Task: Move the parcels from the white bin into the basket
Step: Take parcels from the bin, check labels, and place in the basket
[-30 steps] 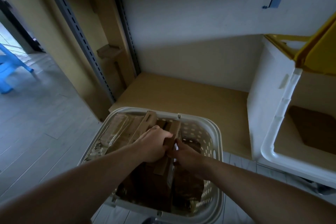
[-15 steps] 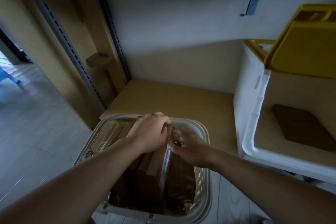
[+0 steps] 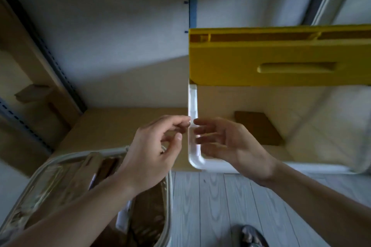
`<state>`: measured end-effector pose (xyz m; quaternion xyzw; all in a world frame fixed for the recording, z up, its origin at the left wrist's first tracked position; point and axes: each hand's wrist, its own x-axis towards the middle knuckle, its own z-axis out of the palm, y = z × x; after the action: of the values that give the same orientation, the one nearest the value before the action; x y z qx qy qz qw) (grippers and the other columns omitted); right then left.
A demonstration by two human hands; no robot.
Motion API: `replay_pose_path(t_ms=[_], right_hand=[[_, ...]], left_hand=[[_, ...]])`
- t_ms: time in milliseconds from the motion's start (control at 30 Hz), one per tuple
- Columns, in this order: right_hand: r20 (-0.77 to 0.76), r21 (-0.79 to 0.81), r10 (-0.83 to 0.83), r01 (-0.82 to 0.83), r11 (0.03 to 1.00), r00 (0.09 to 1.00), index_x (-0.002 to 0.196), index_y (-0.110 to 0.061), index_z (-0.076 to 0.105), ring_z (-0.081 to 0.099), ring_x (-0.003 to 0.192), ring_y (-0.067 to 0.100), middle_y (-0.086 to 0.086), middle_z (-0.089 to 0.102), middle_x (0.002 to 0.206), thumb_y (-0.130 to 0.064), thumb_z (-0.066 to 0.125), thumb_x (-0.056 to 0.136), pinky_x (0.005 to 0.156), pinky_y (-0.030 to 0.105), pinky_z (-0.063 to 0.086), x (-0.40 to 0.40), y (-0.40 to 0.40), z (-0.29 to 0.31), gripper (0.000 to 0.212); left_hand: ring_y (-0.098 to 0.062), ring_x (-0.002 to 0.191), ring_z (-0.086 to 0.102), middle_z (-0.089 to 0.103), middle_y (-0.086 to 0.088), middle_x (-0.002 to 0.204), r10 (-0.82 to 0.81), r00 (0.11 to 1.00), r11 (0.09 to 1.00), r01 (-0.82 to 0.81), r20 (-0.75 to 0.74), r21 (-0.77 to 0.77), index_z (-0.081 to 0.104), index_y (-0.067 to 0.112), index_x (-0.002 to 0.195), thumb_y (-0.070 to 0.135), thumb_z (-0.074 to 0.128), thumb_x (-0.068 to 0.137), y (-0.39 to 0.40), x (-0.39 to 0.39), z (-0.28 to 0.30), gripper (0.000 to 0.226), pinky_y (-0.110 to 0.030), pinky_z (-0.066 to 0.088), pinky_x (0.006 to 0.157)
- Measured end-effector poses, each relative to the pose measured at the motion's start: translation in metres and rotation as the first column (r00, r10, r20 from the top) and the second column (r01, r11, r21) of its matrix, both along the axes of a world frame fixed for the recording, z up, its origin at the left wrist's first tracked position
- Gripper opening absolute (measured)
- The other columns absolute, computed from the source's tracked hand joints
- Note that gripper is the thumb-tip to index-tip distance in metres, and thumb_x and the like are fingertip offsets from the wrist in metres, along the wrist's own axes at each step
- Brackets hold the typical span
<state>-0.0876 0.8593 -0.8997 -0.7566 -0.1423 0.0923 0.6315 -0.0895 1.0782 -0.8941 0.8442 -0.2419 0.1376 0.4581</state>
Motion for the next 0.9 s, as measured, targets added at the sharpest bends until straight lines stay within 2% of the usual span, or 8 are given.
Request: replay_pose_path(t_ms=[167,267,333,500,633,700,767,900], right_hand=[[0.103,-0.155,-0.108,0.123,0.98,0.989,0.131,-0.034,0.06,0.065,0.115,0.004,-0.01,0.067,0.125,-0.017,0.084,0.084,0.094,0.032,0.057,0.002,-0.057,-0.009,0.055],[0.122,-0.246,-0.173,0.199,0.949,0.977,0.139,-0.039,0.055,0.057,0.126,0.0,-0.019,0.063,0.132,-0.045,0.082,0.075,0.101,0.037,0.055,0.002,-0.089,-0.013,0.069],[0.166,-0.341,-0.208,0.254,0.905,0.964,0.146,-0.036,0.05,0.053,0.13,0.0,-0.02,0.06,0.135,-0.048,0.079,0.076,0.106,0.037,0.051,0.001,-0.109,-0.016,0.077],[0.203,-0.528,-0.252,0.323,0.785,0.946,0.154,-0.034,0.04,0.05,0.126,0.002,-0.018,0.053,0.142,-0.04,0.079,0.087,0.095,0.017,0.042,0.003,-0.151,-0.026,0.078],[0.162,-0.56,-0.315,0.35,0.751,0.935,0.154,-0.031,0.04,0.05,0.133,0.008,-0.011,0.054,0.146,-0.04,0.079,0.087,0.102,0.025,0.043,0.023,-0.17,-0.04,0.077],[0.107,-0.587,-0.374,0.362,0.724,0.921,0.154,-0.03,0.039,0.051,0.134,0.013,-0.005,0.051,0.15,-0.037,0.078,0.089,0.096,0.023,0.04,0.042,-0.175,-0.044,0.076],[-0.005,-0.627,-0.41,0.317,0.712,0.912,0.154,-0.025,0.039,0.052,0.131,0.019,0.001,0.051,0.149,-0.036,0.075,0.092,0.091,0.023,0.038,0.061,-0.179,-0.047,0.072],[-0.17,-0.636,-0.499,0.293,0.714,0.85,0.147,-0.011,0.046,0.056,0.098,0.017,0.003,0.063,0.121,-0.029,0.069,0.096,0.071,0.028,0.045,0.099,-0.185,-0.062,0.059]], left_hand=[[0.003,0.128,0.057,0.064,0.015,0.136,-0.103,0.985,0.995,0.1,-0.141,-0.027,0.054,0.024,0.144,0.024,0.056,0.097,-0.047,0.008,-0.007,0.048,-0.018,0.05,0.101],[0.007,0.133,0.05,0.058,0.019,0.143,-0.124,0.961,0.992,0.111,-0.246,-0.063,0.048,0.034,0.148,0.028,0.057,0.101,-0.071,0.016,-0.016,0.048,-0.019,0.046,0.106],[0.011,0.134,0.046,0.054,0.022,0.145,-0.121,0.945,0.992,0.108,-0.305,-0.06,0.046,0.039,0.146,0.028,0.056,0.103,-0.087,0.024,-0.021,0.046,-0.02,0.044,0.109],[0.012,0.131,0.048,0.055,0.025,0.142,-0.089,0.94,0.994,0.105,-0.328,0.032,0.047,0.036,0.147,0.034,0.055,0.102,-0.131,0.055,-0.033,0.046,-0.024,0.042,0.11],[0.017,0.116,0.051,0.052,0.036,0.119,-0.062,0.888,0.993,0.1,-0.456,0.059,0.046,0.049,0.127,0.025,0.054,0.104,-0.172,0.083,-0.051,0.034,-0.008,0.04,0.1],[0.0,0.124,0.055,0.052,0.029,0.122,-0.018,0.868,0.995,0.062,-0.496,0.072,0.045,0.046,0.128,0.028,0.057,0.102,-0.193,0.102,-0.072,0.034,-0.021,0.045,0.104],[-0.023,0.133,0.055,0.055,0.004,0.141,0.048,0.862,0.989,0.028,-0.504,0.143,0.048,0.023,0.145,0.025,0.059,0.1,-0.214,0.124,-0.093,0.047,-0.038,0.046,0.109],[-0.029,0.143,0.044,0.04,-0.01,0.16,0.13,0.771,0.96,0.059,-0.623,0.274,0.036,0.013,0.155,0.029,0.055,0.103,-0.244,0.16,-0.115,0.058,-0.039,0.041,0.114]])
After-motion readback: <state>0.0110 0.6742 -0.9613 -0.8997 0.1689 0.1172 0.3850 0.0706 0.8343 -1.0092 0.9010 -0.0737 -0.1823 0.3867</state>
